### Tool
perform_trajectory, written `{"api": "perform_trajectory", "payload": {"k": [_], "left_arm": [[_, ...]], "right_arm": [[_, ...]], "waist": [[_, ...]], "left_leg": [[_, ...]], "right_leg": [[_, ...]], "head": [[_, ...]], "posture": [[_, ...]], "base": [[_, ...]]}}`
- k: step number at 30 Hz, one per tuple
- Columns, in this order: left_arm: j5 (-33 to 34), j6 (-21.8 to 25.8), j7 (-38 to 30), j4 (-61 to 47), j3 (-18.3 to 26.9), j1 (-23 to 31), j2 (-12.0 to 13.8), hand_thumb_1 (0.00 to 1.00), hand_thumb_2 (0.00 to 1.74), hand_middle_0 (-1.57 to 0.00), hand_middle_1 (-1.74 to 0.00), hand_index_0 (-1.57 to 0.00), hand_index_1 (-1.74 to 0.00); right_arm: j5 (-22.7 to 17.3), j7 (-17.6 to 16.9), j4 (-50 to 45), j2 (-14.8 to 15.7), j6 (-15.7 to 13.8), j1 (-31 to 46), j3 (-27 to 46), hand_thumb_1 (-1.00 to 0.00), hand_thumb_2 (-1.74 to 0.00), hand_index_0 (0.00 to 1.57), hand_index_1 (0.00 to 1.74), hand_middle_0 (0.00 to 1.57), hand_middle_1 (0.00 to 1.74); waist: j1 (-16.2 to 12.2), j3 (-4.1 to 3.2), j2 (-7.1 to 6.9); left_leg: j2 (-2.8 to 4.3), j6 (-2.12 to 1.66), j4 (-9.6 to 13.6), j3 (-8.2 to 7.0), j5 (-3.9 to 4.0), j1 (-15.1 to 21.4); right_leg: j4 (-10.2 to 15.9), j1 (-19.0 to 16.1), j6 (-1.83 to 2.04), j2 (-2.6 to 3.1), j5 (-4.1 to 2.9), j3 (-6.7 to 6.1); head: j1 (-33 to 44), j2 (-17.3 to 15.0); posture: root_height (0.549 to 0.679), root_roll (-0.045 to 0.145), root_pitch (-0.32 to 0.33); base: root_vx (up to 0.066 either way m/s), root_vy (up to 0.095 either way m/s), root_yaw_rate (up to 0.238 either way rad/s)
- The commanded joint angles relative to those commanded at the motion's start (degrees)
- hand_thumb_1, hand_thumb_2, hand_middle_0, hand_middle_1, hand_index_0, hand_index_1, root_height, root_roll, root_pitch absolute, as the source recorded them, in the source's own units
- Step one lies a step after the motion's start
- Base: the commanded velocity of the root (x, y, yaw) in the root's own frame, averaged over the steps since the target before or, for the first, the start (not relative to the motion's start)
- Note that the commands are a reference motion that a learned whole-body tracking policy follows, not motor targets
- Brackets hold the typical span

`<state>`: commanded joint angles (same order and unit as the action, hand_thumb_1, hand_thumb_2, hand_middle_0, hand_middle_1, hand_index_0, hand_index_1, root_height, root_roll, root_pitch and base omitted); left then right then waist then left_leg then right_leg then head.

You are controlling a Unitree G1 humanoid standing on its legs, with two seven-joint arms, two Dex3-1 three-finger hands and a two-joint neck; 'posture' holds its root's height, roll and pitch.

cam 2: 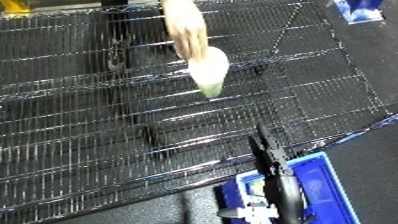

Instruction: Pick up the object and place it into the box

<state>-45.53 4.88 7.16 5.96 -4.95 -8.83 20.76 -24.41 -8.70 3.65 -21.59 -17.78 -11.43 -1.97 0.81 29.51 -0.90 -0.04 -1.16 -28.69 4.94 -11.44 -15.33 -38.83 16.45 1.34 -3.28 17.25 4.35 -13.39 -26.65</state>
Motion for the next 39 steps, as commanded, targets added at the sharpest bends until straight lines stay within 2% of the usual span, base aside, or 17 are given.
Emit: {"api": "perform_trajectory", "payload": {"k": [8, 14, 21, 31, 39], "left_arm": [[0.28, -0.25, 0.25, 0.33, -0.49, -0.42, 0.09, 1.00, 1.74, -1.57, -1.74, -1.57, -1.74], [0.49, -0.38, 0.17, 0.60, -1.08, -0.87, 0.31, 1.00, 1.74, -1.57, -1.74, -1.57, -1.74], [1.09, -1.02, -0.03, 0.70, -1.22, -1.46, 1.09, 1.00, 1.74, -1.57, -1.74, -1.57, -1.74], [0.88, -1.62, -0.23, 1.39, -1.48, -2.16, 2.22, 1.00, 1.74, -1.57, -1.74, -1.57, -1.74], [0.52, -1.55, -0.01, 1.55, -2.20, -2.71, 2.87, 1.00, 1.74, -1.57, -1.74, -1.57, -1.74]], "right_arm": [[2.14, -2.07, 2.20, -0.90, 1.01, -0.46, -0.17, 0.00, 0.00, 0.00, 0.00, 0.00, 0.00], [2.77, -4.06, 4.44, -1.70, 0.69, -1.53, 0.07, 0.00, 0.00, 0.00, 0.00, 0.00, 0.00], [2.25, -6.07, 6.60, -3.03, 0.84, -4.01, 0.98, 0.00, 0.00, 0.00, 0.00, 0.00, 0.00], [1.23, -8.63, 10.44, -5.14, 3.16, -9.76, 1.47, 0.00, 0.00, 0.00, 0.00, 0.00, 0.00], [-2.25, -8.64, 13.78, -6.23, 3.85, -13.00, 1.52, 0.00, 0.00, 0.00, 0.00, 0.00, 0.00]], "waist": [[0.13, 0.21, 0.06], [0.20, 0.28, 0.34], [0.60, 0.28, 0.83], [1.33, 0.28, 1.65], [1.72, 0.28, 2.25]], "left_leg": [[-0.16, -0.03, -0.25, 0.03, -0.01, -0.47], [-0.33, -0.03, -0.52, 0.01, -0.05, -1.36], [-0.79, 0.17, -1.74, 0.12, -0.39, -3.05], [-1.41, 0.34, -3.58, 0.46, -0.97, -5.96], [-1.77, 0.57, -4.40, 0.62, -1.41, -7.46]], "right_leg": [[-0.05, 0.44, 0.09, -0.18, -0.22, 0.06], [-0.24, 1.40, 0.26, -0.35, -0.47, 0.03], [-1.37, 3.18, 0.42, -0.81, -0.62, 0.12], [-3.10, 5.99, 0.28, -1.19, -0.47, 0.06], [-3.91, 7.69, 0.10, -1.48, -0.51, 0.07]], "head": [[-0.61, -0.41], [-1.37, 0.18], [-4.89, 1.49], [-9.58, 0.47], [-12.00, 1.87]], "posture": [[0.652, 0.038, -0.013], [0.652, 0.037, -0.004], [0.650, 0.038, 0.007], [0.647, 0.040, 0.031], [0.646, 0.041, 0.045]], "base": [[0.011, -0.005, 0.004], [0.009, -0.009, 0.005], [0.025, -0.027, 0.012], [0.016, -0.012, 0.009], [0.024, -0.006, 0.029]]}}
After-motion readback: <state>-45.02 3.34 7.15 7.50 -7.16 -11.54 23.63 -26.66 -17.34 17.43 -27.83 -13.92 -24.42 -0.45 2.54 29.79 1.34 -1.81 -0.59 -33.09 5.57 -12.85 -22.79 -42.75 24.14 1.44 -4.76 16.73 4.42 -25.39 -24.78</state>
